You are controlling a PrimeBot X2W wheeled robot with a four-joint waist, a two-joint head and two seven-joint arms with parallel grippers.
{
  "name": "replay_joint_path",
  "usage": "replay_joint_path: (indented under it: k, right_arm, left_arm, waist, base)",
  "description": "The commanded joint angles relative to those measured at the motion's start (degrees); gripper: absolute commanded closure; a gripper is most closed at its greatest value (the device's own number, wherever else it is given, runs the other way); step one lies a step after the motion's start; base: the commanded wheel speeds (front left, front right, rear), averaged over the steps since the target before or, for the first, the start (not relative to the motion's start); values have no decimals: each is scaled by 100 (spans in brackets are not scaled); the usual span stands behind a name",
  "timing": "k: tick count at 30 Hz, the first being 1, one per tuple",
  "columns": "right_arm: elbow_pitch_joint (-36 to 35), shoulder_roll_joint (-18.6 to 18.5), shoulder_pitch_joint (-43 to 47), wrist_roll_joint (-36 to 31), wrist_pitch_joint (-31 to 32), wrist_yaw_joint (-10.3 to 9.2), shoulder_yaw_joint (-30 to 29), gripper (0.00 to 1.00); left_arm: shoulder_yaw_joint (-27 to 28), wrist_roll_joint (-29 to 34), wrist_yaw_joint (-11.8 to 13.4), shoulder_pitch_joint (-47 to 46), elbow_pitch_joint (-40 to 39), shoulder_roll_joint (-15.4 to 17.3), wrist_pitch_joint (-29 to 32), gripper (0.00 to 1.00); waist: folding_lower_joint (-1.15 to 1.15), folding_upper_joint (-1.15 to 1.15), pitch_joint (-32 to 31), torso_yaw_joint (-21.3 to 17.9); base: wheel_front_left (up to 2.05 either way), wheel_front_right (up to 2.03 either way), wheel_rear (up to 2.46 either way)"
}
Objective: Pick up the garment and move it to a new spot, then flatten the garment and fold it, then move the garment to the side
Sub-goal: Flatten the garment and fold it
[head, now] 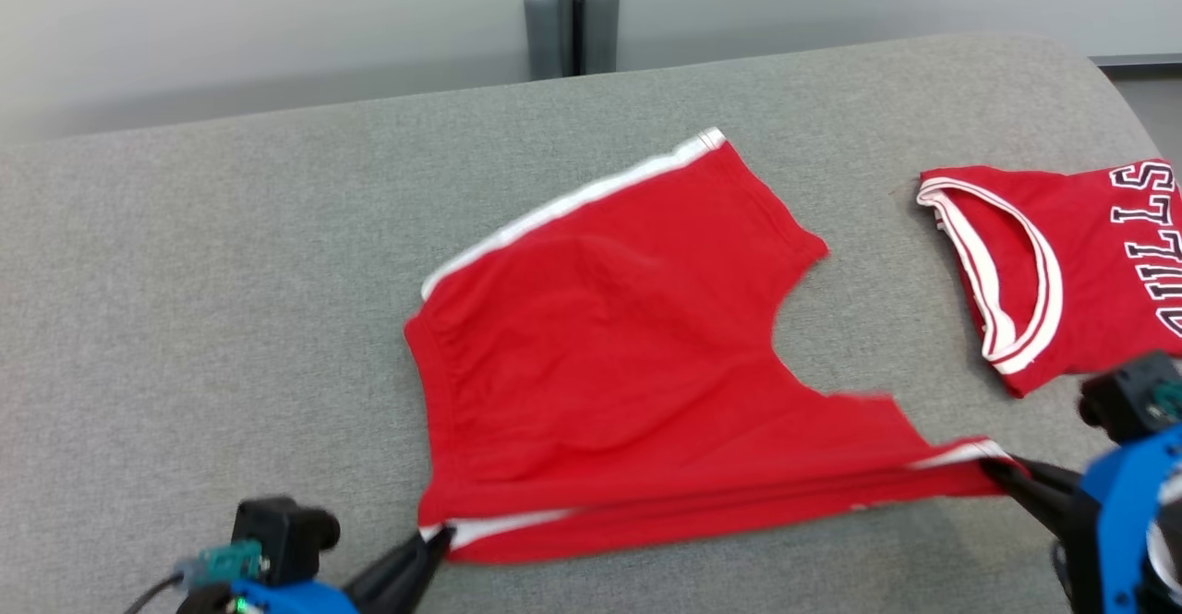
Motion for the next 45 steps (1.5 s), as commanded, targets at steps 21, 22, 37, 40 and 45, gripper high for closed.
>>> replay_joint_path:
  k: [21, 22, 37, 40, 45]
  right_arm:
    - [303, 235, -2127, -798, -724, -8, -3, 100]
    - [501, 200, -2350, -810, -854, -8, 103, 100]
    - [3187, 362, -4189, -547, -1728, -8, 1087, 100]
    - [3414, 385, -4353, -508, -1987, -7, 1240, 0]
    - [3698, 295, -4464, -366, -2319, -7, 1462, 0]
  left_arm:
    - [399, -288, 409, -898, -277, -972, -342, 100]
    - [403, -304, 342, -1042, -55, -1056, -399, 100]
    - [285, -216, -198, -2456, 2450, -2221, -1039, 67]
    - [242, -232, -291, -2586, 2651, -2348, -1098, 0]
    - [181, -136, -465, -2654, 2813, -2409, -1311, 0]
  waist:
    - [2, 0, 647, 674]
    - [2, 0, 710, 727]
    - [2, 0, 1285, 1242]
    - [2, 0, 1336, 1271]
    - [2, 0, 1261, 1329]
  base:
    - [0, 0, 0]
    - [0, 0, 0]
    - [0, 0, 0]
    - [0, 0, 0]
    - [0, 0, 0]
